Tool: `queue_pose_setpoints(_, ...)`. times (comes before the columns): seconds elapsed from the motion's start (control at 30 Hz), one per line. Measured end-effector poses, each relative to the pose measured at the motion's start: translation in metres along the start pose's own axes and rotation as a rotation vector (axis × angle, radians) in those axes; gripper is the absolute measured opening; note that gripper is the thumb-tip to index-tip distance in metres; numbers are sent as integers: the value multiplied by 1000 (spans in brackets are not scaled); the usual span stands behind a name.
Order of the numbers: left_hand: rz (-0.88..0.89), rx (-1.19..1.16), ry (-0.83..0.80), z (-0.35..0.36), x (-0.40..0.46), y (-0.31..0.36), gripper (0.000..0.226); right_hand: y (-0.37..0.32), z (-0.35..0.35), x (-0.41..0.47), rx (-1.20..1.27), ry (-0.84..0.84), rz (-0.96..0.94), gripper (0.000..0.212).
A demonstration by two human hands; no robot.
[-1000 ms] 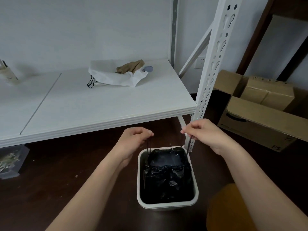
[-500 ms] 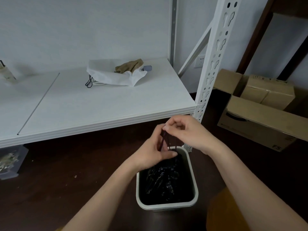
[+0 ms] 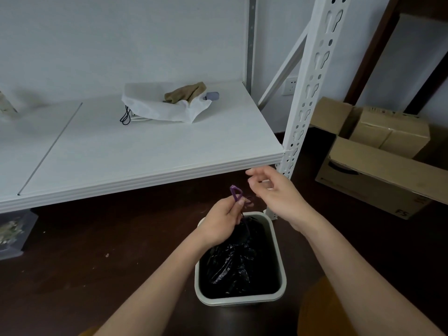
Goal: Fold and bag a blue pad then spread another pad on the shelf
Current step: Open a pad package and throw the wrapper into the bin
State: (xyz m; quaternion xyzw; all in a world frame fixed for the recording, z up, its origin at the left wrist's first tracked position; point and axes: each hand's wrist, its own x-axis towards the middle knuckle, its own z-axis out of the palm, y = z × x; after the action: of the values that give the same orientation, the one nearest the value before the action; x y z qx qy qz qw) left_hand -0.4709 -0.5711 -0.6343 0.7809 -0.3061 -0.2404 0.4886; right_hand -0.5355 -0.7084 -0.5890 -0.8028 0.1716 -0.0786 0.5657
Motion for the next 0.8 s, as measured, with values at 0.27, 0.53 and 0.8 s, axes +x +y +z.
queue_pose_setpoints(0.27, -10, 54, -25, -3, 0, 0, 46, 28, 7, -2, 417, -189, 283, 20)
queue_pose_setpoints(0.53, -61, -147, -83, -10, -4, -3, 30, 24, -6, 0, 264, 31, 234, 12)
queue_pose_setpoints(0.8, -257, -596, 21, -22, -4, -10, 14, 18, -17, -8, 234, -142, 243, 7)
